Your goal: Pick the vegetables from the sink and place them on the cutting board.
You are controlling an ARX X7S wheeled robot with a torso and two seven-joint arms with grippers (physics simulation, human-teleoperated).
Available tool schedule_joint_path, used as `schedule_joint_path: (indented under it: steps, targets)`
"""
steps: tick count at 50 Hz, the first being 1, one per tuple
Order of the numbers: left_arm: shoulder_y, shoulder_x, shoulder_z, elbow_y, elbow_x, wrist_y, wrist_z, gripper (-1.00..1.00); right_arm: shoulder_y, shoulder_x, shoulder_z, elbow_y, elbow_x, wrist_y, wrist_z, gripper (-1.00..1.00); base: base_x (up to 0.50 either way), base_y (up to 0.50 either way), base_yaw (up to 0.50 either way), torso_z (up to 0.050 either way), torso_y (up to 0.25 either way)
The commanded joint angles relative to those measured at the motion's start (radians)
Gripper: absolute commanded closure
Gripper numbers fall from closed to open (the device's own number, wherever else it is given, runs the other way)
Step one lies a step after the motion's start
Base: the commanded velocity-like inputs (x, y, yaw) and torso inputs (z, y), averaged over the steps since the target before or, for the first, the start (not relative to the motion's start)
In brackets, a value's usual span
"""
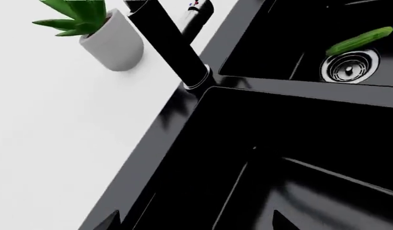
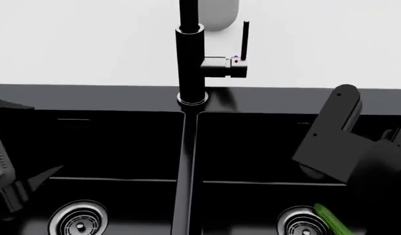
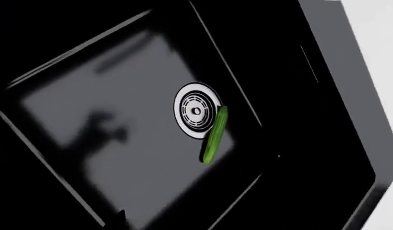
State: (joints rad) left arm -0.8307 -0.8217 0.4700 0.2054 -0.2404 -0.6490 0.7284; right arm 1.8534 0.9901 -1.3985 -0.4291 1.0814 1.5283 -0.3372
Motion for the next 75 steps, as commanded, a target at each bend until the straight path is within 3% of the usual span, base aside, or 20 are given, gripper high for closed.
schedule_joint_path:
  steps: [1,9,27,41,53,68,75]
  targets:
    - [0.012,-0.084,0.094,0.014,0.025,0.031,0.129,-1.0,0.121,-0.02,-0.164,0.015,-0.054,-0.005,-0.157,-1.0,0.0,0.0,0.0,0.0,-0.25]
    - [0.007,-0.107,0.045,0.049,0.001,0.014,0.104,-1.0,0.152,-0.03,-0.124,0.02,-0.024,-0.012,-0.136,-1.0,0.0,0.0,0.0,0.0,-0.25]
    - [0.034,-0.184,0.064,0.048,0.047,0.003,0.099,-1.0,0.193,-0.089,-0.092,0.154,0.029,0.012,-0.089,-1.0,0.0,0.0,0.0,0.0,-0.244]
    - [0.01,-0.284,0.107,0.137,0.061,-0.185,0.164,-1.0,0.212,-0.101,-0.166,0.15,0.004,-0.011,-0.083,-1.0,0.0,0.0,0.0,0.0,0.0]
    - [0.062,-0.34,0.092,0.177,0.012,-0.17,0.187,-1.0,0.205,-0.12,-0.198,0.166,-0.003,-0.039,-0.092,-1.0,0.0,0.0,0.0,0.0,0.0]
    - [0.106,-0.367,0.15,0.182,0.037,-0.163,0.208,-1.0,0.194,-0.119,-0.218,0.162,0.003,-0.055,-0.087,-1.0,0.0,0.0,0.0,0.0,0.0]
    - [0.089,-0.379,0.245,0.16,0.163,-0.178,0.234,-1.0,0.184,-0.116,-0.216,0.159,0.013,-0.061,-0.072,-1.0,0.0,0.0,0.0,0.0,0.0]
